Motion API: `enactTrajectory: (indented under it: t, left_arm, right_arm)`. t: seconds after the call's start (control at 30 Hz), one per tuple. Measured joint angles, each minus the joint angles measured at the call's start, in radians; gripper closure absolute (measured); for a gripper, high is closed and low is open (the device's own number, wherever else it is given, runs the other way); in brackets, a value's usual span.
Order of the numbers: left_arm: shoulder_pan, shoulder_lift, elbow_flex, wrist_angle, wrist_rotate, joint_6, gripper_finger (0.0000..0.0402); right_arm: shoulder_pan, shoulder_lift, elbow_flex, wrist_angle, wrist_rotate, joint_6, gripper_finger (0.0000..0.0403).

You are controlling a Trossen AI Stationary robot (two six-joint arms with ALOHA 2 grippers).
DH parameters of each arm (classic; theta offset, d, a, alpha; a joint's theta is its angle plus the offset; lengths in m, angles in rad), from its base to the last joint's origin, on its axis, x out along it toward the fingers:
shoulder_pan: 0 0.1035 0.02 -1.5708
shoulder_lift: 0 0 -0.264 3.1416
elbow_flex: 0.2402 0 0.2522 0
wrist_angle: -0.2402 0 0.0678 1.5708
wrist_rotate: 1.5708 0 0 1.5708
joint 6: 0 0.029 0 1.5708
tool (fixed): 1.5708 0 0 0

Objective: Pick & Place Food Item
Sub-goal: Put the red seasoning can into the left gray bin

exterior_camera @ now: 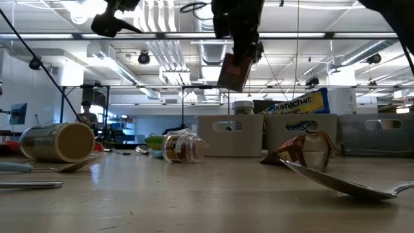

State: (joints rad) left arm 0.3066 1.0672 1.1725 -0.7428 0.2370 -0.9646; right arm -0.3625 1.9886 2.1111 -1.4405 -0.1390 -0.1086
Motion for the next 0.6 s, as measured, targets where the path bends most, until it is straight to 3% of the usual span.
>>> enactTrajectory:
  t: [0.23,0.6]
  left_arm:
    - [0.0,0.0,0.0,-0.013,0.0,0.0,0.003]
    - [0.0,0.0,0.0,-0.012,-0.008,0.0,0.003]
  right_arm:
    - [-0.055,0.061,0.003,-0.023,-0.072,-0.025,0.0197]
    - [-0.077,0.111,-0.084,-0.022,-0.075,-0.053,0.0197]
